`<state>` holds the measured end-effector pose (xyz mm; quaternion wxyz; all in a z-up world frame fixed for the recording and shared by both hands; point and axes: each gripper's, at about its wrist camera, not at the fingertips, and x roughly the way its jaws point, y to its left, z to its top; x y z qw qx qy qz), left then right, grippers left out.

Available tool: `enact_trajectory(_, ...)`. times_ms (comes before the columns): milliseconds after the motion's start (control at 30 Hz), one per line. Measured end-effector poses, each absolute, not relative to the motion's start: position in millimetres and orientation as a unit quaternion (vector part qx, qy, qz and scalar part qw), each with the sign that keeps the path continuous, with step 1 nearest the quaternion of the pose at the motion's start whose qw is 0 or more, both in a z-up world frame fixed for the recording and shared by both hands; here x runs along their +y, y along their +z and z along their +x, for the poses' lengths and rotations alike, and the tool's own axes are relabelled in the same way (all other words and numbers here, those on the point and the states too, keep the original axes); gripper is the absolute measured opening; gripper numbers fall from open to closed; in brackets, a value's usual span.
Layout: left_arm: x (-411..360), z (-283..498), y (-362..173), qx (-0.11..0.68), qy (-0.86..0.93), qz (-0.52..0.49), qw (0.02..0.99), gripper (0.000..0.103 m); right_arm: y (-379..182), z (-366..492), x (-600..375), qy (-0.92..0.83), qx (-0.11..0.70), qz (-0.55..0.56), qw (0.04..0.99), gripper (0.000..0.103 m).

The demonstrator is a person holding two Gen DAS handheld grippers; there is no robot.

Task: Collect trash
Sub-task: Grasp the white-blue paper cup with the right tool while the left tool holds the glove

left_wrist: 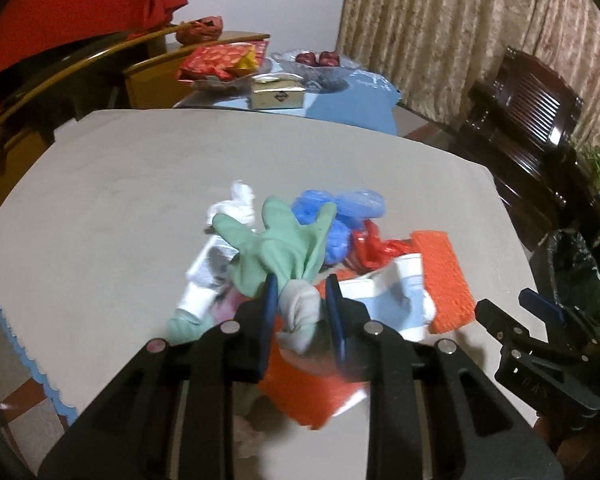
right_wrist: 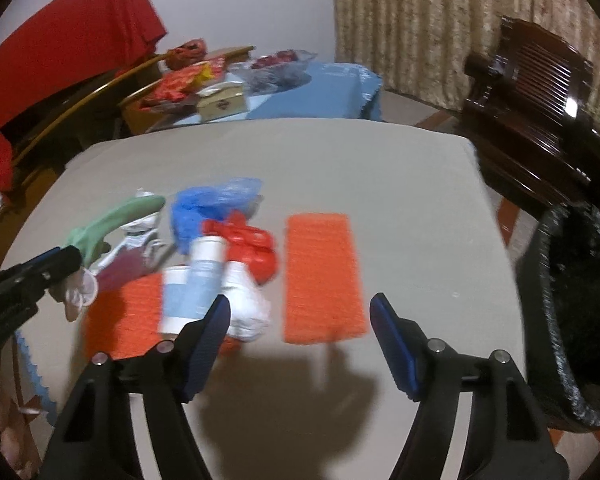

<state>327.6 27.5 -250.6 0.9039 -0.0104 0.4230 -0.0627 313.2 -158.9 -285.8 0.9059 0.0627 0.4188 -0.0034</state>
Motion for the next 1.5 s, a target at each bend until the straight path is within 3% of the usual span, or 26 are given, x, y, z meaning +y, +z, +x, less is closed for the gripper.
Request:
enact_trajectory(400,53,329,-268,0.433,-0.060,-0.020,0.899,0.023,-306,350,-105,0.035,0.432,0.057,0.900,0.063)
enact_trajectory(467,56,329,-271,0.435,-0.061,-0.022,0.898,0.023,-314,353,-103,0.039,0.442,0.058,0.894,0.056)
enact_trajectory(533,57,328,-274,0.437,-0.061,-0.025,0.897,0.023,-320,356,-100,0.046,0.451,0.053,0.890,0.037)
enact_trajectory(633,59,326,-274,0.439,-0.060,-0.027,0.896,0.023,-320,353,-99,0.056,0.450,0.053,0.890,0.020)
enact_trajectory(1133,42,297,-222,0.409,-0.065,-0.014,0.910,0.023,-257,314,-137,0.051,0.408,0.078,0.908,0.018)
enact_trajectory(1500,-22,254,-195,0.402,-0.101,0.002,0.910,0.022,-205,265,-204,0.008,0.373,0.087,0.923,0.018)
